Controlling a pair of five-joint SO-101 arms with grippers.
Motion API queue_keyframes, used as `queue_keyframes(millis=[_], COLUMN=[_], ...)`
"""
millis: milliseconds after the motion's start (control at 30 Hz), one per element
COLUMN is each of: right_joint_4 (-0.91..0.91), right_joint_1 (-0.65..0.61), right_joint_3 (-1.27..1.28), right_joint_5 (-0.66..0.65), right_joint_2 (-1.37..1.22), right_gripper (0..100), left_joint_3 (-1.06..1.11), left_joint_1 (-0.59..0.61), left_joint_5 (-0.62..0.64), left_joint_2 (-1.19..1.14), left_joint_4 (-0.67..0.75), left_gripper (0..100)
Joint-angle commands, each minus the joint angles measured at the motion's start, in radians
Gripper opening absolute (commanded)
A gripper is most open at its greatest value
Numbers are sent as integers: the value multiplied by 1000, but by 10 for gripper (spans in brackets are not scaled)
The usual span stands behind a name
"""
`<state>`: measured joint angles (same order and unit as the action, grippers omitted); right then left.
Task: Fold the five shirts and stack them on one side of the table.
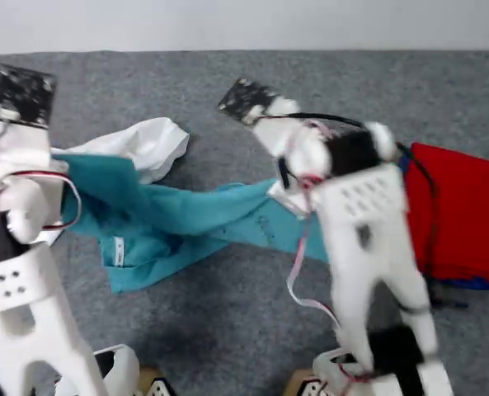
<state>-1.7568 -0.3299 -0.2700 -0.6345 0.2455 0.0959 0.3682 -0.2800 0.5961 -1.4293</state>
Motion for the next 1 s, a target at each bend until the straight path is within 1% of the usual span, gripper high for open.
queue_keyframes(millis=[0,133,233,333,467,567,667,867,967], right_joint_4=[16,111,163,182,206,202,194,203,206], right_joint_1=[85,171,206,219,220,222,232,358,375], right_joint_3=[-117,-221,-279,-334,-399,-456,-506,-583,-632], right_joint_5=[-28,-68,-74,-71,-69,-68,-68,-74,-75], right_joint_2=[162,217,226,226,228,228,228,228,228], right_gripper=[12,12,12,12,12,12,12,12,12], left_joint_3=[-174,-331,-432,-519,-596,-624,-664,-719,-705], left_joint_1=[-26,-81,-109,-118,-133,-135,-135,-132,-133], left_joint_5=[17,12,12,12,5,-57,-89,-181,-272], left_joint_2=[9,8,8,8,8,6,6,6,6], left_joint_4=[0,6,58,137,196,233,261,290,287], left_gripper=[5,5,5,5,5,5,5,5,5])
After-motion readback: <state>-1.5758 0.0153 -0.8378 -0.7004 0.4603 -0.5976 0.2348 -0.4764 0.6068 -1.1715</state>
